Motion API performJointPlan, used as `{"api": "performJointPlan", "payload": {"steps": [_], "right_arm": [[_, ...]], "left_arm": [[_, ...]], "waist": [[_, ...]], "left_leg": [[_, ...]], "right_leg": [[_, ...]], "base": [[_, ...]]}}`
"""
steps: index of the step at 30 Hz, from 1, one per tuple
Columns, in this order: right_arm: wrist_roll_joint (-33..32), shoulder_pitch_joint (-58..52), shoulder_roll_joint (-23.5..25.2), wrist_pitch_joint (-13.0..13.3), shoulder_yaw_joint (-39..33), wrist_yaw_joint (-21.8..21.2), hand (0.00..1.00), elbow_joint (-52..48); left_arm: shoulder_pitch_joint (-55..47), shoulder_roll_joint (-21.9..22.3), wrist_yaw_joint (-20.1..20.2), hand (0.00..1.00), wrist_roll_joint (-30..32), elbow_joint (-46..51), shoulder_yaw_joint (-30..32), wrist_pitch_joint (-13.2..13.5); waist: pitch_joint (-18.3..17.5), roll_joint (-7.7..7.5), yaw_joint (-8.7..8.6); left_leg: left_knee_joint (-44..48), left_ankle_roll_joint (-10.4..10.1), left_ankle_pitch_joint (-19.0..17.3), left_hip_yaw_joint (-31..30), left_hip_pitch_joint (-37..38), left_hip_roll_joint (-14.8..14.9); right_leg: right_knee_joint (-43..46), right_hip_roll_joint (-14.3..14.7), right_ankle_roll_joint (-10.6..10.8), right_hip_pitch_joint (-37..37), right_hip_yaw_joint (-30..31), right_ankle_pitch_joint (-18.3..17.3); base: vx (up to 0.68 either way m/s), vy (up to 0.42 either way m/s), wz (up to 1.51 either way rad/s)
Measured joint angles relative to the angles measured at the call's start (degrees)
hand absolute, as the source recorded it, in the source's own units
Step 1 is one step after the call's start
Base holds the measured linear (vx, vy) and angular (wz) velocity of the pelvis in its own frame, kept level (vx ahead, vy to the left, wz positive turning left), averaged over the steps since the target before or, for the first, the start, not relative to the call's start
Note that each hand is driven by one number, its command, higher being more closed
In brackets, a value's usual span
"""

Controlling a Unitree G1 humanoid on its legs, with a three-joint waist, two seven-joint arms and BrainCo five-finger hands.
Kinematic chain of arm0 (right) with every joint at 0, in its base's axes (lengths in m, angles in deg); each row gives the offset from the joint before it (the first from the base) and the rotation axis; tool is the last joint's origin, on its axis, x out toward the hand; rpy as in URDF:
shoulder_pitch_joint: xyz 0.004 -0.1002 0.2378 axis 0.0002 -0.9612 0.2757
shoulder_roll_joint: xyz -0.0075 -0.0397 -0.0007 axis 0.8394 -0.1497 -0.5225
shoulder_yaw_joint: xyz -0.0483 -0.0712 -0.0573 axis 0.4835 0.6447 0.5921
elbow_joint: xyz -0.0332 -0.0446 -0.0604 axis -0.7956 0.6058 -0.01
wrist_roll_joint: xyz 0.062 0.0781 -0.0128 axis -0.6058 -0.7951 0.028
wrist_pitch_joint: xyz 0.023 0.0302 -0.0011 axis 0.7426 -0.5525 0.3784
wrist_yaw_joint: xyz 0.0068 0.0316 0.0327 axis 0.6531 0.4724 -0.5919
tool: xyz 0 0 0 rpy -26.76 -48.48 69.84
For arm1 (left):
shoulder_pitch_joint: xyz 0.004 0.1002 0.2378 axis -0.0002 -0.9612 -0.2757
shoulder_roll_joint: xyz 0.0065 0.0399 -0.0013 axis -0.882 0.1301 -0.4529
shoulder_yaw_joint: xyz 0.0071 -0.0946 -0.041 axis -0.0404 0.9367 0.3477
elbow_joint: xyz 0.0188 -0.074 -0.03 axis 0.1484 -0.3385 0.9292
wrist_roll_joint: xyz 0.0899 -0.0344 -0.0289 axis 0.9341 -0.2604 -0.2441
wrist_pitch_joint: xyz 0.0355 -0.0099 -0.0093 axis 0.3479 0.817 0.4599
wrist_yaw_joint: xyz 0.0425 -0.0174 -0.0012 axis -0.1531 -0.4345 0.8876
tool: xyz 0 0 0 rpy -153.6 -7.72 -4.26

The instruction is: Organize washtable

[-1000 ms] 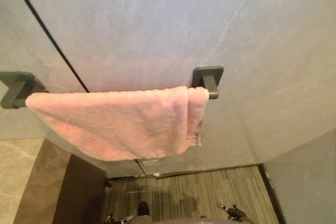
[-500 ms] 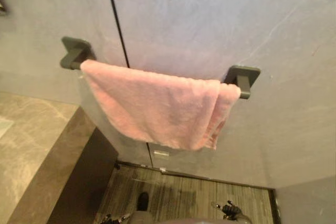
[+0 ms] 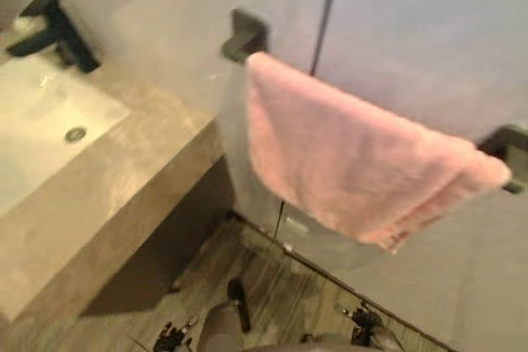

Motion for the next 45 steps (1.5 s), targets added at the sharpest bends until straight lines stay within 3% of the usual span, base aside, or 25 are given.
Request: {"api": "performJointPlan", "payload": {"steps": [1,2,3,5,6,9,16,24,30,31,32,33,34,35,37,38,39,40,41,42,45], "right_arm": [[-0.06,0.03,-0.24,0.16,0.06,-0.02,0.00,-0.41],[-0.04,0.09,-0.92,0.23,0.05,-0.25,0.00,-0.63],[-0.08,0.03,-0.88,0.23,-0.36,-0.64,0.00,-0.64],[-0.75,-0.04,-0.43,0.23,-1.27,-1.21,0.00,-0.40],[-1.32,-0.13,-0.27,0.23,-2.02,-1.22,0.00,-0.40],[-2.09,-0.33,-0.25,0.27,-2.97,-1.19,0.00,-0.42],[-2.35,-0.82,-0.03,0.24,-4.35,-1.09,0.00,-1.22],[-2.37,-2.79,0.88,0.25,-2.11,-1.05,0.00,-4.57],[-2.34,-3.92,0.85,0.10,-1.92,-1.21,0.00,-6.58],[-2.37,-4.03,0.84,0.06,-1.92,-1.21,0.00,-6.77],[-2.54,-4.45,1.08,0.08,-1.92,-1.21,0.00,-7.46],[-2.85,-5.03,2.00,0.18,-1.78,-1.21,0.00,-7.26],[-4.03,-5.48,2.16,0.45,-1.40,-1.47,0.00,-7.67],[-4.98,-6.36,0.79,0.68,-1.68,-1.37,0.00,-8.74],[-6.20,-6.79,1.02,0.51,-1.92,-1.68,0.00,-8.71],[-5.63,-6.99,1.79,0.41,-1.95,-1.64,0.00,-8.14],[-5.50,-7.18,2.25,0.50,-1.78,-1.77,0.00,-8.08],[-5.27,-6.86,1.17,0.72,-1.94,-1.87,0.00,-8.50],[-4.15,-6.60,1.29,0.34,-1.33,-1.59,0.00,-7.82],[-2.12,-6.06,1.38,0.13,0.70,-1.44,0.00,-5.75],[3.24,-3.92,0.89,-0.38,3.26,-1.58,0.00,-3.05]], "left_arm": [[-0.69,0.12,0.08,0.00,0.80,-0.64,-0.26,-0.28],[-0.55,-0.18,0.09,0.00,2.62,-1.24,-0.66,-0.64],[-0.56,-0.12,0.12,0.00,3.53,-1.19,-0.78,-0.62],[-0.44,-0.54,0.17,0.00,5.95,-1.33,-0.73,-0.94],[-0.38,-0.72,0.26,0.00,7.60,-1.68,-0.77,-0.99],[-0.30,-0.52,0.51,0.00,10.16,-2.14,-1.64,-1.13],[-0.46,0.07,0.30,0.00,10.22,-2.37,-1.28,-1.06],[-0.49,0.30,-0.07,0.00,10.20,-1.30,0.55,-1.03],[-0.48,0.42,-0.20,0.00,10.18,-0.67,1.19,-0.98],[-0.49,0.43,-0.31,0.00,10.17,-0.66,1.05,-0.96],[-0.48,0.13,-0.50,0.00,10.15,-0.67,1.12,-0.95],[-0.41,-0.36,-0.57,0.00,10.07,-0.57,1.30,-0.93],[0.49,-0.51,-1.13,0.00,10.00,-0.53,1.97,-0.74],[0.29,0.12,-1.20,0.00,9.85,-0.82,2.71,-0.96],[0.85,-0.17,-1.21,0.00,10.17,-0.43,1.60,-0.63],[1.71,-0.44,-1.08,0.00,10.17,-0.51,2.02,-0.65],[2.53,-0.80,-1.23,0.00,10.18,-0.24,2.42,-0.65],[1.49,0.02,-1.27,0.00,10.04,-0.23,2.60,-0.60],[1.12,-0.66,-1.16,0.00,10.00,-0.44,3.59,-0.99],[0.35,-0.76,-1.19,0.00,10.00,-0.53,3.37,-0.89],[0.23,-0.57,-1.33,0.00,9.83,-0.50,3.11,-0.85]], "waist": [[-0.28,1.05,-0.76],[-0.83,1.66,-1.92],[-0.80,1.88,-1.82],[-1.02,1.51,-1.93],[-0.94,1.67,-2.00],[-1.47,2.35,-2.14],[-1.77,3.16,-2.06],[-1.69,2.20,-1.19],[-1.66,2.03,-0.26],[-1.51,2.44,-0.24],[-1.80,1.95,-0.42],[-2.59,-0.29,-0.42],[-1.96,-0.66,-0.04],[-1.63,1.30,0.99],[-2.38,1.06,0.99],[-3.33,-0.76,0.84],[-2.70,-0.91,1.24],[-2.76,0.34,1.25],[-2.95,-1.05,1.28],[-3.63,-1.90,1.42],[-4.57,-1.84,3.35]], "left_leg": [[-2.39,-0.86,-0.74,0.38,0.95,-0.75],[-7.76,0.49,-0.39,1.15,2.81,-3.18],[-13.74,2.09,1.11,0.41,4.96,-5.38],[-22.67,2.50,5.78,-0.67,7.88,-8.16],[-26.80,2.31,8.12,-1.55,9.33,-9.20],[-34.20,1.75,12.32,-3.36,11.79,-9.57],[-34.28,1.67,12.13,-4.26,12.42,-8.29],[-34.26,1.84,11.99,-2.67,11.24,-6.60],[-34.24,1.82,11.97,-3.77,10.47,-6.55],[-34.25,1.68,11.88,-5.19,9.72,-6.51],[-34.24,-1.76,8.91,-7.63,8.53,-7.29],[-32.10,-0.31,8.77,-7.65,8.07,-8.72],[-20.22,4.80,6.02,-7.94,4.46,-7.89],[-16.65,5.05,3.43,-11.80,3.60,-7.55],[-20.56,4.44,3.67,-17.35,3.03,-9.89],[-24.18,3.83,3.69,-20.12,3.89,-12.34],[-12.59,6.01,2.27,-20.17,0.71,-11.93],[-14.56,5.74,2.35,-22.02,2.34,-10.51],[-15.20,4.25,2.14,-23.38,2.26,-12.24],[-18.46,3.50,4.25,-24.28,2.73,-13.28],[-27.16,1.07,8.98,-26.81,2.67,-13.68]], "right_leg": [[-0.14,0.08,0.11,0.34,-0.72,0.12],[0.25,-0.53,-0.04,0.00,-2.35,0.36],[0.37,-0.87,-0.28,-0.13,-2.92,0.55],[-2.30,-0.09,-0.39,-0.39,-2.82,0.67],[-3.87,0.96,-0.88,-0.96,-2.67,2.27],[-4.04,2.10,0.27,-0.87,-2.93,4.04],[-2.05,3.03,0.12,-0.45,-3.21,4.14],[0.19,3.85,-1.75,-2.98,-2.88,7.65],[3.92,3.30,-1.75,-4.62,-3.04,7.75],[5.72,3.59,-1.75,-5.59,-2.23,7.76],[7.83,3.19,-1.51,-7.34,1.03,8.25],[8.95,1.48,-1.68,-8.59,3.43,8.34],[13.45,0.89,-1.55,-10.36,7.62,5.93],[19.63,2.08,-0.48,-12.13,12.69,2.64],[22.13,3.09,-1.49,-12.97,18.67,3.18],[21.99,3.25,-3.35,-13.70,22.06,6.11],[24.69,3.17,-1.36,-14.08,23.90,4.23],[25.99,4.30,0.19,-13.73,23.69,1.75],[25.87,3.51,0.31,-12.60,25.86,-0.26],[21.74,2.80,0.41,-10.78,25.52,-0.90],[10.02,2.83,0.23,-8.27,22.26,-0.97]], "base": [[0.09,0.163,0.86],[0.04,0.179,0.92],[0.01,0.200,0.84],[-0.06,0.053,0.46],[-0.10,-0.028,0.36],[-0.13,-0.061,0.26],[-0.10,-0.064,0.04],[-0.10,0.037,-0.05],[-0.07,0.025,0.15],[-0.04,0.013,0.63],[-0.04,0.034,0.71],[0.00,0.097,0.80],[0.01,0.094,0.78],[-0.01,0.078,1.27],[-0.04,0.002,1.64],[0.06,-0.010,1.97],[0.14,-0.006,1.96],[0.13,-0.012,1.35],[0.03,-0.100,1.32],[-0.06,-0.127,1.16],[-0.08,-0.158,0.73]]}}
